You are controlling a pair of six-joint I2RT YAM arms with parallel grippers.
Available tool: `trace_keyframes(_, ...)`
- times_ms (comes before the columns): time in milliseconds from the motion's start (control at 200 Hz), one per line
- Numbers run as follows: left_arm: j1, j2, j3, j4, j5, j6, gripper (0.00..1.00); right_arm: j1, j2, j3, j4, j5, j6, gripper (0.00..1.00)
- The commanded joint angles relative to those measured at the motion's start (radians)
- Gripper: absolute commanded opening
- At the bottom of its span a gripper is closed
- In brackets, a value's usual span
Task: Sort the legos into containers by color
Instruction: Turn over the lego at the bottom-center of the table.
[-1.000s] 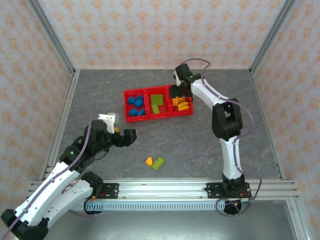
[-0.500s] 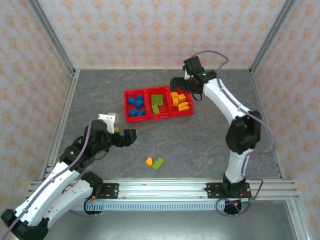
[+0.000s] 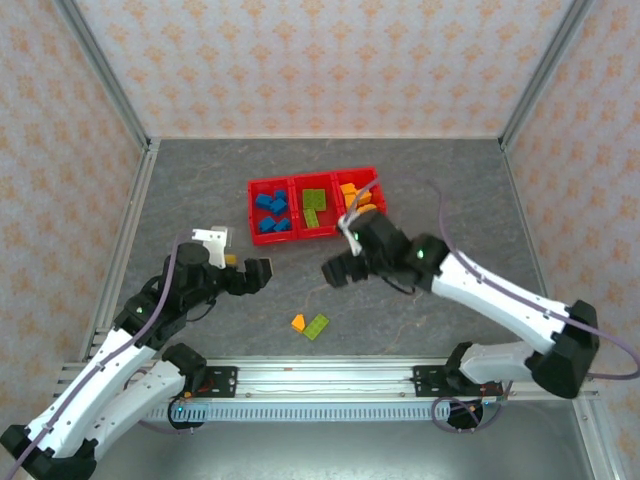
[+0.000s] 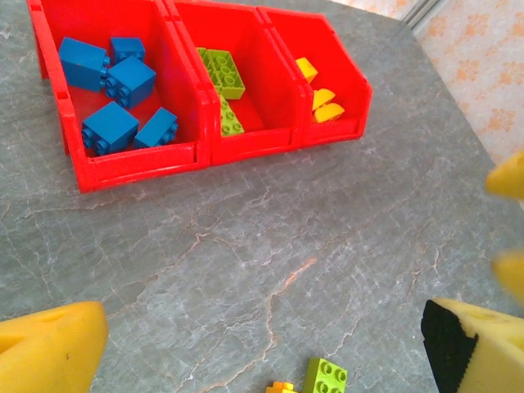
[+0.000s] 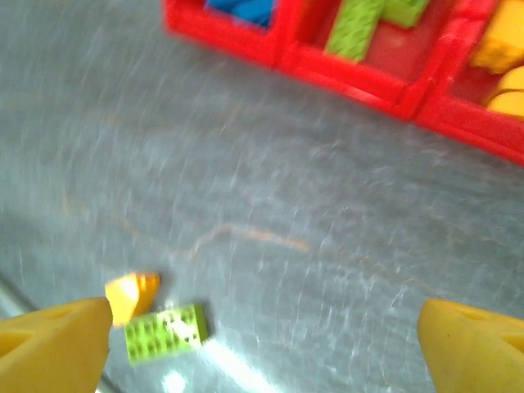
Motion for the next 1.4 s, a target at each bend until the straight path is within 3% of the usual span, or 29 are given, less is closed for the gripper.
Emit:
trace_keyframes(0,-0.002,-0.023,0.0,0.009,-0.004,-0.005,0.99,0.08,-0.147,-0.126,0.142,0.058,-0.274,0.96)
trace_keyframes(190,-0.004,-0.05,0.066,-0.127,-0.051,-0.072,0.99,0.129,-0.198,-0.208,0.203,0.062,-0.631,0.99)
trace_keyframes(415,-0.003,-0.071,0.155,-0.37,-0.04,-0.119,0.99,0.139,0.027,-0.157,0.2,0.028,-0.873,0.97)
trace_keyframes(541,-0.003,-0.079,0.171,-0.481,-0.063,-0.12,0.99,0.162,0.145,-0.142,0.227,0.08,-0.959,0.95)
trace_keyframes(701,-0.003,-0.119,0.139,-0.499,-0.057,-0.121,0.99,0.187,0.245,-0.126,0.286,0.046,-1.004,0.95)
trace_keyframes(896,-0.003,-0.131,0.08,-0.469,-0.003,-0.112,0.99,0.223,0.378,-0.082,0.245,0.066,-1.038,0.88)
trace_keyframes(1396,-0.003,-0.193,-0.002,-0.415,0.039,-0.146,0.99,0.224,0.443,-0.095,0.224,-0.034,-1.106,0.86)
